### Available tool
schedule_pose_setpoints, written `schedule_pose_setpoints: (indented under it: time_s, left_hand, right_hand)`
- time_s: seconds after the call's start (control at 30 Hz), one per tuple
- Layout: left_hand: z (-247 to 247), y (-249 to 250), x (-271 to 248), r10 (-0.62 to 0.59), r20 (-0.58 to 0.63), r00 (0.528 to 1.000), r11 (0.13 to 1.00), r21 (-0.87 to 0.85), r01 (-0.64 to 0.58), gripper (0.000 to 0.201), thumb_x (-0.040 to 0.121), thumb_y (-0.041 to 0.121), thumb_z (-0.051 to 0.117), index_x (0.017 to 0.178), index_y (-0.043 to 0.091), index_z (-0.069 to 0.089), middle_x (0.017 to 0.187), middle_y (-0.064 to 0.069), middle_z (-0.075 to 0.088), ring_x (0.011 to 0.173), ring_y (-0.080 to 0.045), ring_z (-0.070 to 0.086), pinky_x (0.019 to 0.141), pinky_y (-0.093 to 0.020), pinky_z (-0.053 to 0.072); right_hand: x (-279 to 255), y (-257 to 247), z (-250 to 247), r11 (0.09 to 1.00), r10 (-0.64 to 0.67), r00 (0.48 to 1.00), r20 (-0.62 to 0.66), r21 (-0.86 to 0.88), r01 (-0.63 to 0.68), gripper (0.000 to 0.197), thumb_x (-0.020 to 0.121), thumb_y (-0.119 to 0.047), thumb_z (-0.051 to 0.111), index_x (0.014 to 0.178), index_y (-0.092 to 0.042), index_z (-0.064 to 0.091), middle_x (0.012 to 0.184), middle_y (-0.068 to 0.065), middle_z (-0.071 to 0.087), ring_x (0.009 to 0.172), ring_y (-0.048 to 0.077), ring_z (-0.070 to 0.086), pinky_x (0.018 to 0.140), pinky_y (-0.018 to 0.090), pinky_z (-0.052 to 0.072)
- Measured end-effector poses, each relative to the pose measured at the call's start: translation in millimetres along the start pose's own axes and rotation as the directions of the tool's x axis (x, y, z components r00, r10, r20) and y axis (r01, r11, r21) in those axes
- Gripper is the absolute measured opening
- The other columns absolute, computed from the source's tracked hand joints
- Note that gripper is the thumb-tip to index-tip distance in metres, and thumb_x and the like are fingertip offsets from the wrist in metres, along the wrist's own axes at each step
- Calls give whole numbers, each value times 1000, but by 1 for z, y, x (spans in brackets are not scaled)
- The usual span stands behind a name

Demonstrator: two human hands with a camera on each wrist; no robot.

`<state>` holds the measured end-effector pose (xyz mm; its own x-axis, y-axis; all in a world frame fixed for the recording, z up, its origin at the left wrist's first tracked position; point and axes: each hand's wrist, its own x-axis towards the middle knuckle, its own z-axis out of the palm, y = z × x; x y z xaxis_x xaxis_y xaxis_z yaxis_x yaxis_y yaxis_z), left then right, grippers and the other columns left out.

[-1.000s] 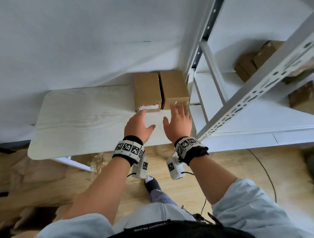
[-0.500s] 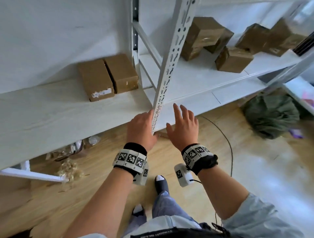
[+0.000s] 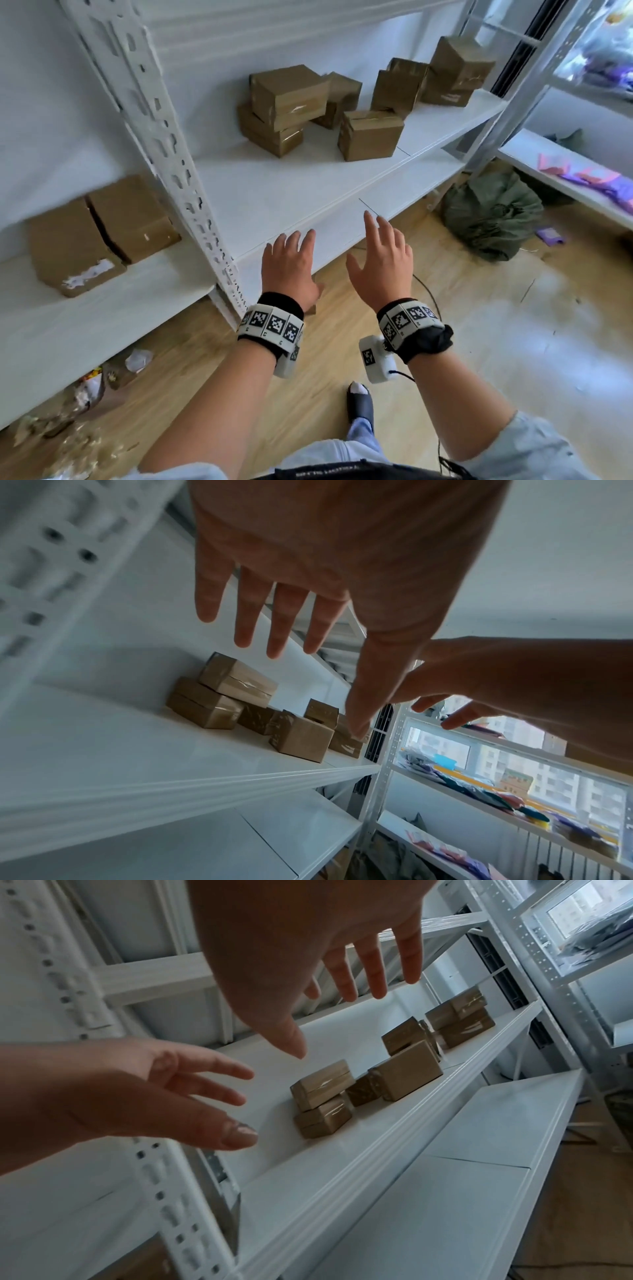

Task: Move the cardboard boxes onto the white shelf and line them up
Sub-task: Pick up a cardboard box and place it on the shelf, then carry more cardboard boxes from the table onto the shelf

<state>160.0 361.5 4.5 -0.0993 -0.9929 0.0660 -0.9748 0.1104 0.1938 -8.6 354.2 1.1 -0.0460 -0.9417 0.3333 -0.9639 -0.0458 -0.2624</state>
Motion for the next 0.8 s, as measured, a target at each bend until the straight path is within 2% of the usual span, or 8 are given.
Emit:
schedule_pose_setpoints:
  time_s: [0.17,0.37,0.6,0.8]
  left_hand:
    - [8,59,89,-31,10,999,998,63,30,99,77,52,76,154,22,20,154,-4,35,142,-27,29,116,-46,27]
    - [8,105,181,-102,-27,994,992,76,104,102,75,50,79,154,20,22,151,-7,39,140,-29,33,114,-45,30]
    - [21,122,272,-120,-32,992,990,75,122,103,69,47,83,150,19,26,142,-7,47,131,-28,42,106,-42,38]
    - [48,116,375,-108,-11,994,993,51,109,112,67,48,84,154,21,20,144,-9,45,130,-29,45,105,-44,41]
  right_hand:
    - [72,74,1,1000,6,1000,16,12,-6,79,84,-44,64,152,-19,32,148,11,44,130,33,45,99,48,43]
    - [155,139,6,998,-62,997,51,-5,62,82,82,-45,67,151,-17,32,147,13,45,126,35,47,97,48,44]
    - [243,181,39,996,-90,988,122,-14,92,82,82,-45,66,151,-17,30,146,13,44,123,35,48,94,47,44]
    - [327,195,85,996,-70,985,159,-43,78,84,83,-46,64,152,-18,25,147,11,42,124,35,47,96,47,44]
